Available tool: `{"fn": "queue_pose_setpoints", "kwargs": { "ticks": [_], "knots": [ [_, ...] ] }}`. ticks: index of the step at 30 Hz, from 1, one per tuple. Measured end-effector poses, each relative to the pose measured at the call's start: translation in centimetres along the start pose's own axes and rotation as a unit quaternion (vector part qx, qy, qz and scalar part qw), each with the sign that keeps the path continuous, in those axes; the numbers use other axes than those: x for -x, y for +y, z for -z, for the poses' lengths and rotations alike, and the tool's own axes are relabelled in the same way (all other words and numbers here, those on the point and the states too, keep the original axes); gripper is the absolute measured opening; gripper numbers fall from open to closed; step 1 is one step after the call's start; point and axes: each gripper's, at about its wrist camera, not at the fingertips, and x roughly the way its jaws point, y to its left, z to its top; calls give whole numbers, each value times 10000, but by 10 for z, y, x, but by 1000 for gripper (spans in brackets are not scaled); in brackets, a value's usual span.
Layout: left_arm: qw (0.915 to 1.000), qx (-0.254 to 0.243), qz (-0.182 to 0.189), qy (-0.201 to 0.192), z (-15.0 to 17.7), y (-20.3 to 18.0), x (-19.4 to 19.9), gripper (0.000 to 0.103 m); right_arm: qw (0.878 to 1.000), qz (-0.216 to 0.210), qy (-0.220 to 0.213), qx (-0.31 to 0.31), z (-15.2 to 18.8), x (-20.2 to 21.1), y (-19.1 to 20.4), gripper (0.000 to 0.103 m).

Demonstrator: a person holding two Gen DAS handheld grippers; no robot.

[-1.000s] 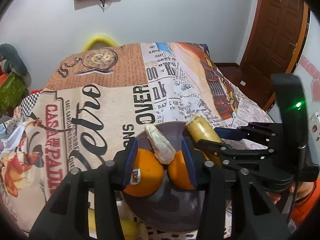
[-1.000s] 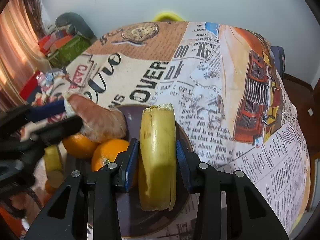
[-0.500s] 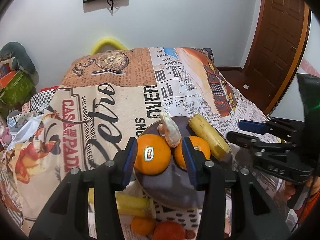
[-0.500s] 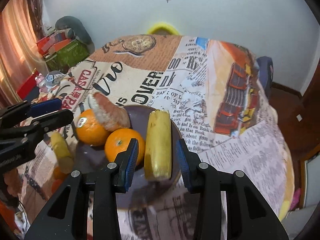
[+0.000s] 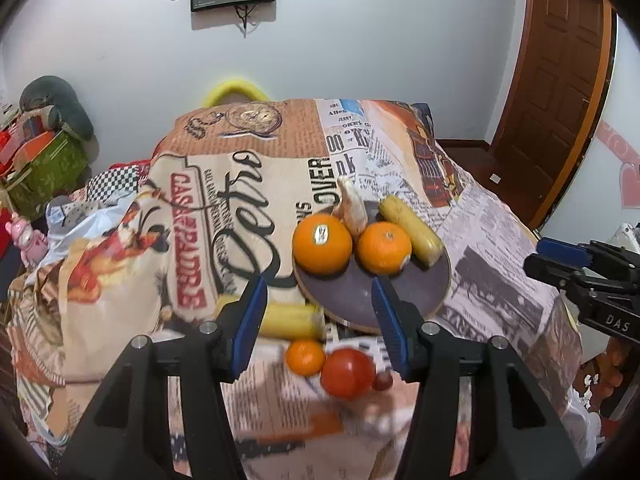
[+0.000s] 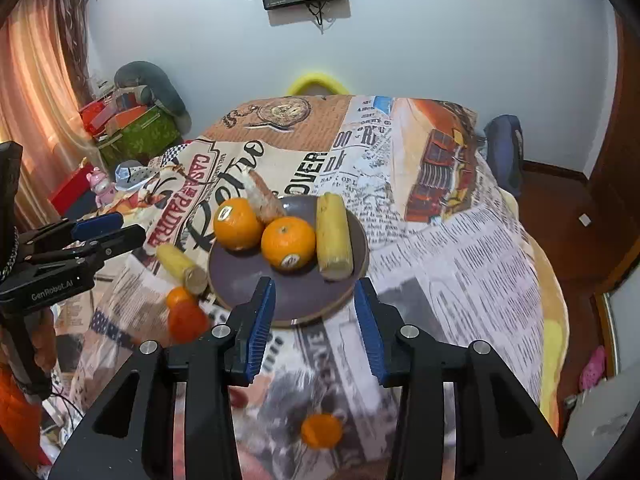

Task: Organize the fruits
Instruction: 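Withdraw both grippers from the plate, then grasp the small tangerine with the right gripper while the left grasps the red tomato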

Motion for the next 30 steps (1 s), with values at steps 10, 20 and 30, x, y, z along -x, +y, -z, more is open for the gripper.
{"fn": "queue_pose_setpoints", "kwargs": {
  "ticks": [10,20,30],
  "knots": [
    [9998,-2,18,185,38,1,14,58,9986,241,409,-219,47,-1,-3,46],
    [9972,2,117,735,70,-4,-19,58,9941,134,984,-444,86,-24,-11,46],
    [9940,17,270,1060,79,-15,-51,46,9911,-109,1211,-539,102,-42,-11,41]
  ]
}}
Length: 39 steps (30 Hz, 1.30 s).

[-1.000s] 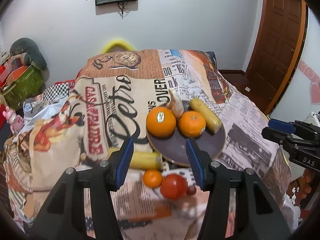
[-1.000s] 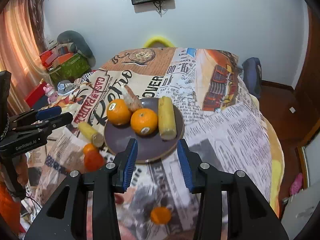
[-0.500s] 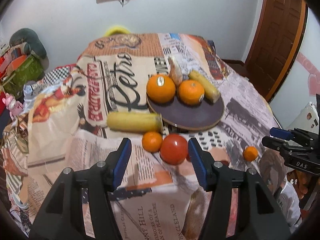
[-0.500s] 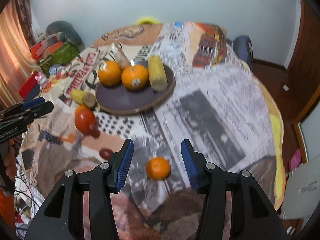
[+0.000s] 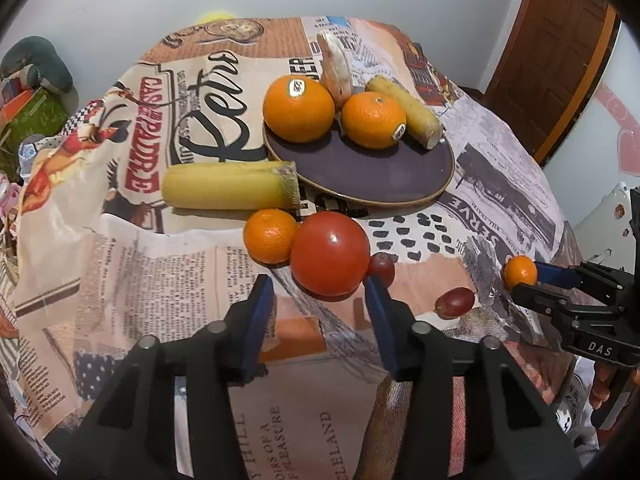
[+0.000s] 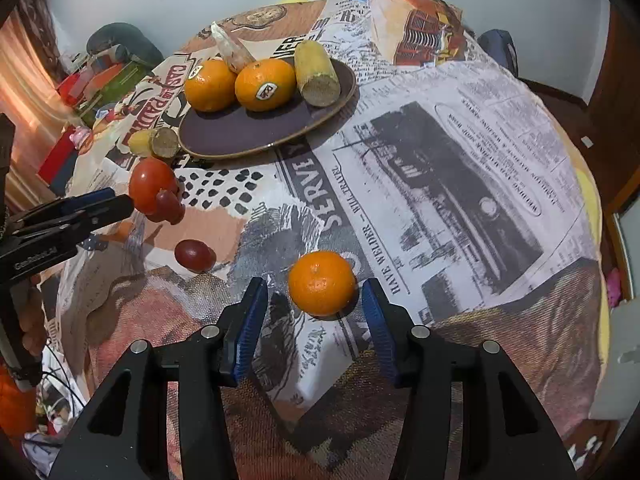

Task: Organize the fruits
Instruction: 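Grasp the small tangerine with the right gripper while the left grasps the red tomato, then lower the tangerine and tomato onto the purple plate and open both grippers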

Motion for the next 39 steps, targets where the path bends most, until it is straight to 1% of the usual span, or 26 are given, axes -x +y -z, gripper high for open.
{"fn": "queue_pose_setpoints", "kwargs": {
  "ticks": [6,12,17,20,25,30,39],
  "knots": [
    [10000,71,24,1,-7,-2,-8,46,10000,-18,-43,12,-1,1,-3,33],
    [10000,79,-11,0,-13,-6,-16,46,9999,-22,-85,78,-2,0,-3,32],
    [9999,17,-100,-85,-15,-9,-17,44,9999,-78,-106,55,-3,0,-4,31],
    [9999,13,-91,-86,-14,-9,-16,43,9998,-95,-144,77,-4,3,-3,31],
    [9999,89,9,-110,-14,-6,-9,42,9995,-105,-250,139,-8,8,3,31],
    [9996,37,-22,-294,-16,-8,6,42,9989,-105,-409,186,-19,15,7,31],
    [9981,23,19,-617,-31,-6,29,42,9966,-111,-731,368,-46,25,17,31]
  ]
}}
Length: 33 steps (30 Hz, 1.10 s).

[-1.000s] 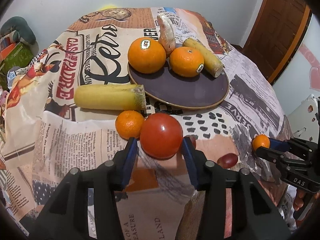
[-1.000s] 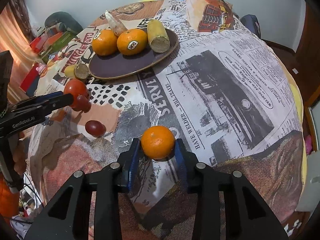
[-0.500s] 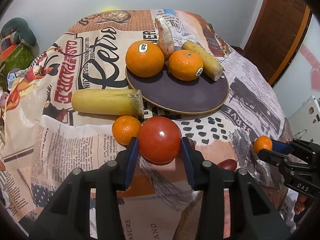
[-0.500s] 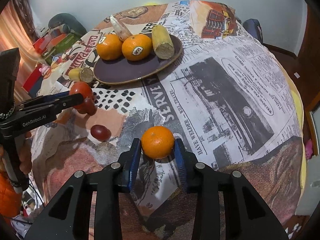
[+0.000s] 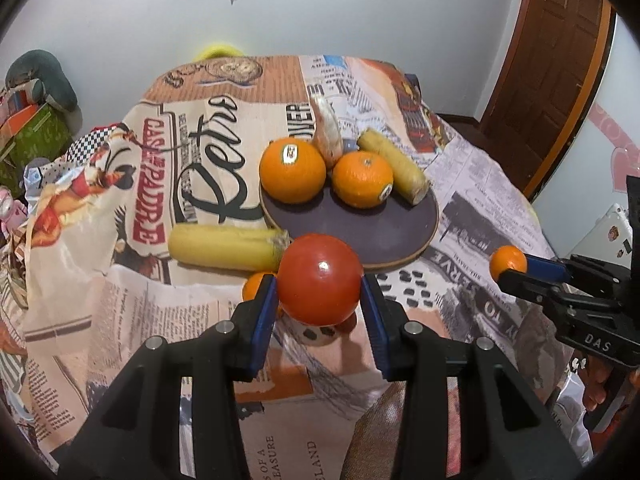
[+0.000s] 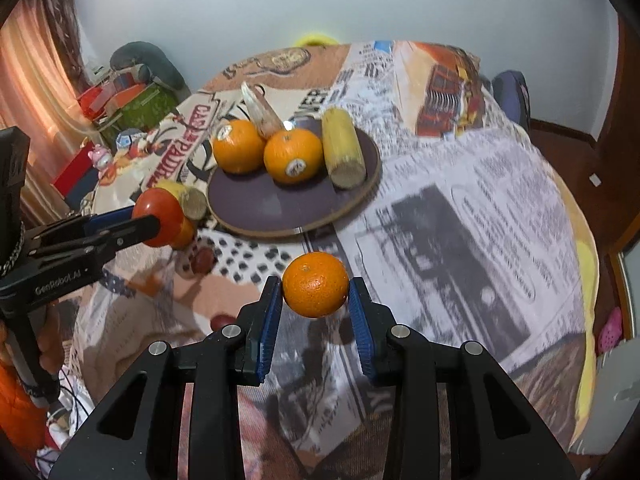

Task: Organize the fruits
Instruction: 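Lower the tangerine and tomato onto the purple plate and open both grippers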

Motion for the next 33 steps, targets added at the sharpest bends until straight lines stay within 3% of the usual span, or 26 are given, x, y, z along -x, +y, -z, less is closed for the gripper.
{"fn": "queue_pose_setpoints", "kwargs": {
  "ticks": [13,33],
  "knots": [
    [9998,62,140,-144,-32,4,-15,42,9995,-5,-291,136,-41,-15,1,31],
    [9995,-99,281,116,-47,2,-73,42,9997,-143,130,172,-52,-76,-5,31]
  ]
}}
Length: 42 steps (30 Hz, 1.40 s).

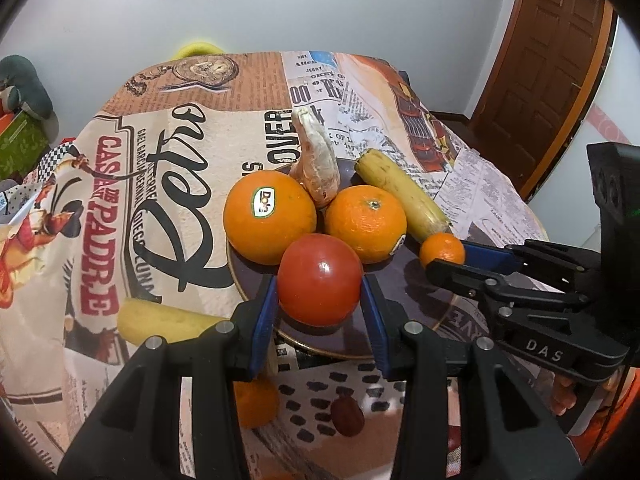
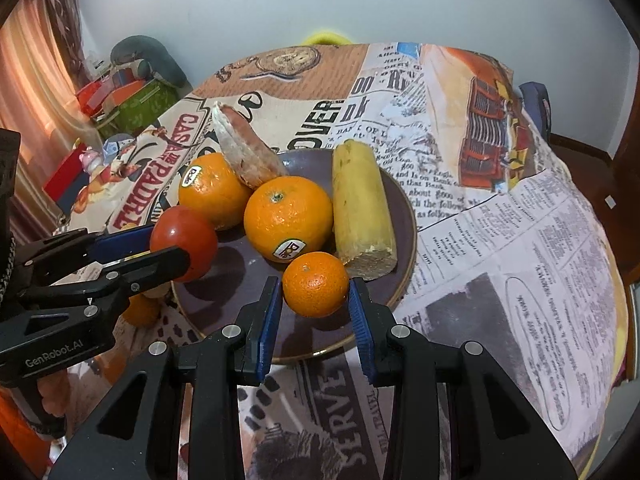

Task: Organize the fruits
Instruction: 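Lower the tangerine and tomato onto the purple plate and open both grippers, then move the left gripper to the yellow corn cob while the right approaches the small orange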

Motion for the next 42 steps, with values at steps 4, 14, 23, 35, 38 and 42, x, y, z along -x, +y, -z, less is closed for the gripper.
{"fn": "queue_pose_setpoints", "kwargs": {
  "ticks": [4,14,23,35,38,42],
  "knots": [
    [10000,23,-7,50,-2,1,-8,42,10000,1,73,59,-1,-8,1,31],
    [9999,108,-8,-17,-5,3,-4,44,9998,11,212,33,-3,-13,-1,32],
    [9988,180,-309,-333,-5,26,38,51,10000,67,-42,28,-4,12,3,43],
    [9975,448,-547,48,26,58,40,74,9999,45,-95,109,3,25,16,43],
    [9977,418,-503,198,32,52,30,83,9999,45,-67,115,6,24,17,43],
    [9970,382,-592,334,34,42,12,92,9999,45,-38,100,8,22,15,43]
  ]
}}
